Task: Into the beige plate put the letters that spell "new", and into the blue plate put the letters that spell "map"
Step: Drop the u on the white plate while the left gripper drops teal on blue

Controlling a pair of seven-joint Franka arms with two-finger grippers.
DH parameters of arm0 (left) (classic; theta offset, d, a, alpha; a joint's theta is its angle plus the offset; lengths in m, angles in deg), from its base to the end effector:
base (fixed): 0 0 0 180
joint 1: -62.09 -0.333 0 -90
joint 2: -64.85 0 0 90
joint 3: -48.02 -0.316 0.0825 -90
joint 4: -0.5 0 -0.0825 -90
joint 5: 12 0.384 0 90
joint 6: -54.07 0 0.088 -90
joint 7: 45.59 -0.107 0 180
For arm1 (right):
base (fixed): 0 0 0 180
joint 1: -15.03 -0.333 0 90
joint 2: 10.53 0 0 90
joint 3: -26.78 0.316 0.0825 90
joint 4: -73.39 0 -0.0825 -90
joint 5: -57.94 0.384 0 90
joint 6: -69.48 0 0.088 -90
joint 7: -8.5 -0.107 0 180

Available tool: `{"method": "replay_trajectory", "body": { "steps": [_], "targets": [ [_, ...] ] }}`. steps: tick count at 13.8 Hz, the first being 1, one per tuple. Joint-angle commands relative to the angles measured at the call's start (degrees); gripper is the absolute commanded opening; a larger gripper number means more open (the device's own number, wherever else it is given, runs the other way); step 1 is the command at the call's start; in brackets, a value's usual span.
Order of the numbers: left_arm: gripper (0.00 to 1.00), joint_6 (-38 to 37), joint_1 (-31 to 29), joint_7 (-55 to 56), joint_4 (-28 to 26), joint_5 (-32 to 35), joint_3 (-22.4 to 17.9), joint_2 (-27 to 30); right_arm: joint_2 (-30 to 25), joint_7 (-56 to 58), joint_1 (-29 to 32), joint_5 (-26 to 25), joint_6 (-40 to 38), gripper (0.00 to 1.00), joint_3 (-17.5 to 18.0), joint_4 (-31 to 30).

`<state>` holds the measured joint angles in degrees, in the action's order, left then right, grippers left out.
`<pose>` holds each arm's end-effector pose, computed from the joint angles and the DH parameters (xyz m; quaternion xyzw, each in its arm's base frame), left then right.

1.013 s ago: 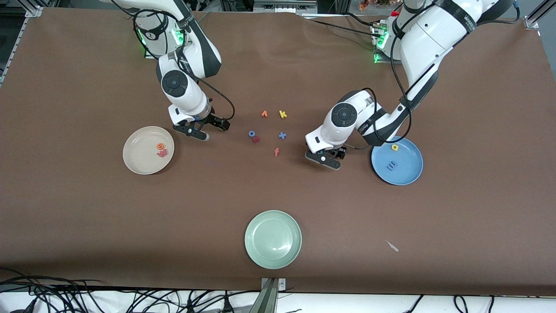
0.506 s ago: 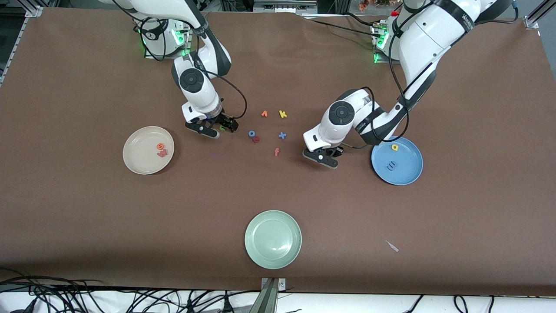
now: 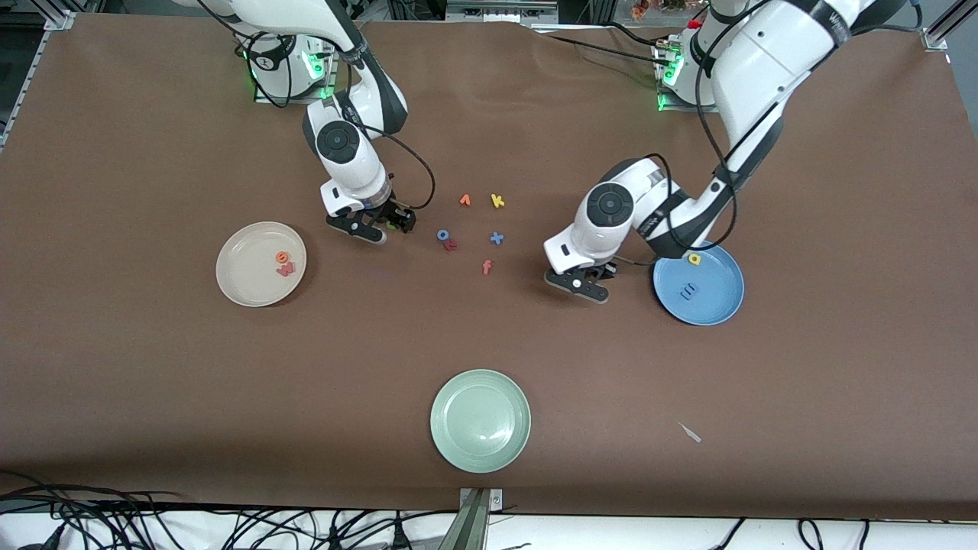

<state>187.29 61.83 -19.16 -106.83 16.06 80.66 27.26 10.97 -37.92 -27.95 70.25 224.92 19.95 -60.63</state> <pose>0.5424 -0.3142 0.1999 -0.9821 0.1860 0.0254 0.0151 0.4214 0.2952 0.1757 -0.9830 0.1821 0.0132 0.0189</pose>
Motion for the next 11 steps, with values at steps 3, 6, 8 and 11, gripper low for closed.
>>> {"method": "replay_trajectory", "body": {
  "steps": [3,6,8,11],
  "targets": [
    [0.06,-8.14,-10.70,-17.86,-0.61,0.86,2.68,6.20,-0.06,0.28,-0.17,0.52,0.57,0.52,-0.03,-0.19],
    [0.10,-9.83,-17.65,-30.34,-1.48,0.86,3.31,5.86,0.30,0.37,-0.17,0.52,0.66,0.41,-0.03,-0.19],
    [0.11,-9.65,-20.65,-35.98,-3.32,0.95,3.31,5.51,0.39,0.37,-0.17,0.52,0.57,0.29,-0.03,-0.19],
    [0.27,-9.30,-20.93,-35.57,-7.98,0.95,4.27,6.73,0.30,0.80,-0.17,0.52,0.13,0.05,-0.03,0.16]
  ]
}}
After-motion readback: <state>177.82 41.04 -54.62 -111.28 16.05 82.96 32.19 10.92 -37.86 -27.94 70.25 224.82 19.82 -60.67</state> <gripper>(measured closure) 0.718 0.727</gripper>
